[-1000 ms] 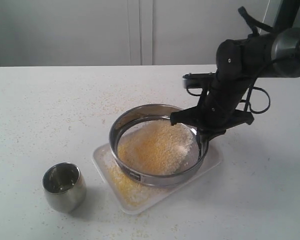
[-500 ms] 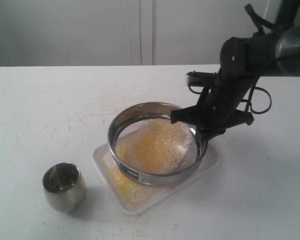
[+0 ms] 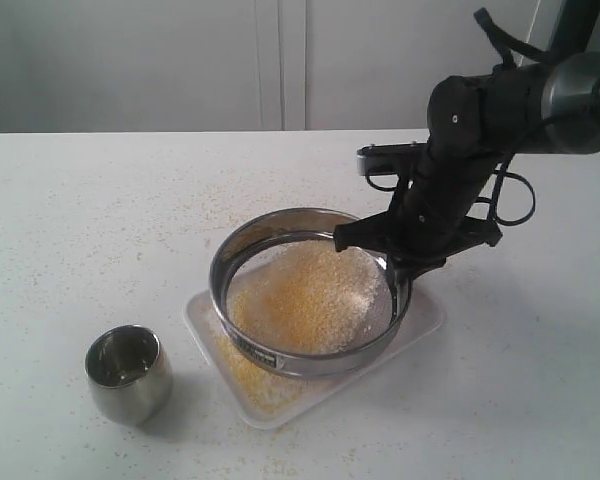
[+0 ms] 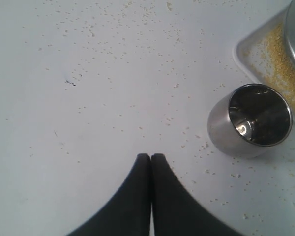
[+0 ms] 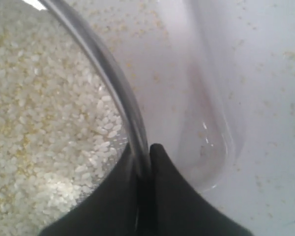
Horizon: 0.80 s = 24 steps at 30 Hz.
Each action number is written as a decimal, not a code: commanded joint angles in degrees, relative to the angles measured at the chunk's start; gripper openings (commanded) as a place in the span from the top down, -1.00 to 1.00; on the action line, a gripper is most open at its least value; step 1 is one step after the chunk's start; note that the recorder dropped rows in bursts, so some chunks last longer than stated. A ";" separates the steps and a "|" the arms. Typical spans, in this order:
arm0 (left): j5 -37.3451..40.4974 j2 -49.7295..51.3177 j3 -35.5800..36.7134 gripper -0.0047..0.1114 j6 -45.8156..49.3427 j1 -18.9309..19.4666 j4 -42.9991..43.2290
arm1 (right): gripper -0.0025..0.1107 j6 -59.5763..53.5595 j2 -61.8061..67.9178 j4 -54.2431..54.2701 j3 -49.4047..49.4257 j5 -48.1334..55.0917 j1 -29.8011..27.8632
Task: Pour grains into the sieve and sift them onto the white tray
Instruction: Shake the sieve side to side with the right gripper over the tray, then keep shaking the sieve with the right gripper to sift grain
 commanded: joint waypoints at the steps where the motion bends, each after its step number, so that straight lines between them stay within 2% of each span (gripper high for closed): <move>1: 0.09 -0.36 0.38 0.92 0.15 0.19 -0.37 | 0.96 0.76 -1.27 0.96 -0.50 -0.34 -1.61; 4: 0.09 -0.36 0.38 0.92 0.15 0.19 -0.37 | 0.96 -4.53 -1.55 2.48 -0.50 0.64 0.30; 9: 0.09 -0.36 0.38 0.92 0.15 0.19 -0.37 | 0.96 2.25 -1.54 0.54 -0.50 -3.09 -2.65; 14: 0.09 -0.36 0.38 0.92 0.15 0.19 -0.37 | 0.96 -6.73 -1.67 3.84 -0.50 1.21 -0.06; 16: 0.09 -0.36 0.38 0.92 0.15 0.19 -0.37 | 0.96 -6.30 -1.90 1.99 -0.50 -0.77 0.46; 21: 0.09 -0.36 0.38 0.92 0.15 0.19 -0.37 | 0.96 -0.28 -1.26 1.01 -0.50 -2.54 -3.18; 24: 0.09 -0.36 0.38 0.92 0.15 0.19 -0.37 | 0.96 -4.57 -1.26 2.95 -0.36 0.68 -1.78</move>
